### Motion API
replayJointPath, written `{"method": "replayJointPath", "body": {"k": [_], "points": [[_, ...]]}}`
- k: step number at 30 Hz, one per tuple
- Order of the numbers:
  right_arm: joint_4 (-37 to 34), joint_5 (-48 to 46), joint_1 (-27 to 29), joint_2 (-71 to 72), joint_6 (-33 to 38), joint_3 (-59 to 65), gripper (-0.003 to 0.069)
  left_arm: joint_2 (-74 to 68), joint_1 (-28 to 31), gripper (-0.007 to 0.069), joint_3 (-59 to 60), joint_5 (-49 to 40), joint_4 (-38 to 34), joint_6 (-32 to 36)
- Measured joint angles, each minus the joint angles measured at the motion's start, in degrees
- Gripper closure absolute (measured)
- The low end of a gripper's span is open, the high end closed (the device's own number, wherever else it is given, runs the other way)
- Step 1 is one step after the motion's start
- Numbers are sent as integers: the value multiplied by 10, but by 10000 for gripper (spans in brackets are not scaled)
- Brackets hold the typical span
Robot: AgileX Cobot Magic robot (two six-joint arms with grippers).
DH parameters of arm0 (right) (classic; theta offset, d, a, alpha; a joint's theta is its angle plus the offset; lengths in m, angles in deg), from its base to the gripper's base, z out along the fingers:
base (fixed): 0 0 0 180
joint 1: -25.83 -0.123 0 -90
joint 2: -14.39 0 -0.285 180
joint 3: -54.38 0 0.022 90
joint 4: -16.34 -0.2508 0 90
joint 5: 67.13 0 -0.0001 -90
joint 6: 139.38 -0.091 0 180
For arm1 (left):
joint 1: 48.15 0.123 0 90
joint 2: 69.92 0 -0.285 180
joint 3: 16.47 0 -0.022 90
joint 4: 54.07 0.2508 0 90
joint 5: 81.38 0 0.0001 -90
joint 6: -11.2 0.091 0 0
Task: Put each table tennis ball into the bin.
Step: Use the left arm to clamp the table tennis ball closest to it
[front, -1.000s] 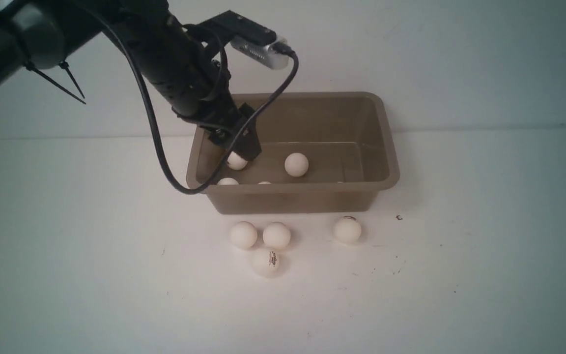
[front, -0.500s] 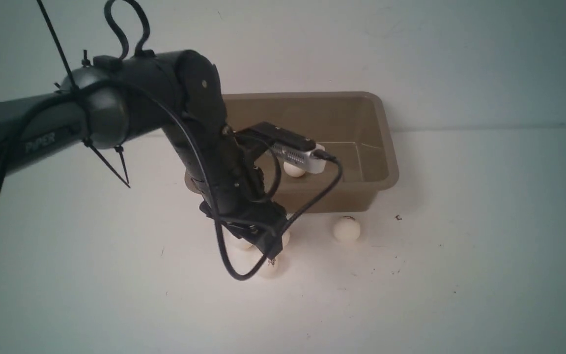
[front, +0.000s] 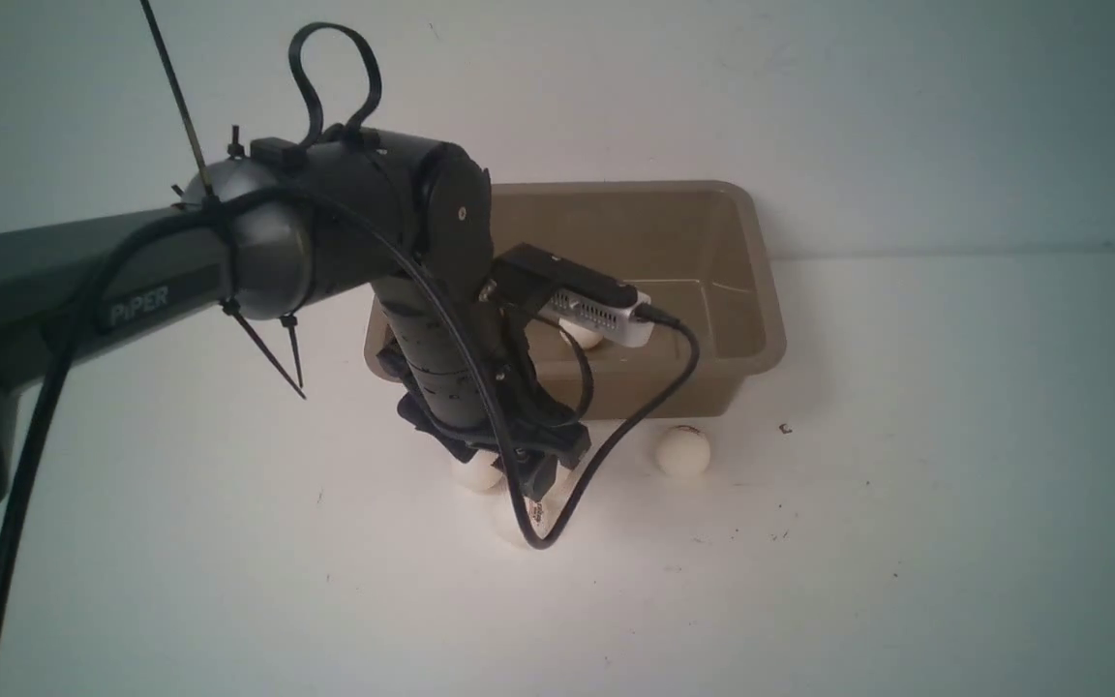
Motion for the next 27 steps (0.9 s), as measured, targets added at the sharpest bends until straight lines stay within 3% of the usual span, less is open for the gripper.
{"method": "replayJointPath", "body": {"k": [27], "points": [[-11,0,0,0,-1,0,197,-53,0,148,1,47,-16,-28]]}}
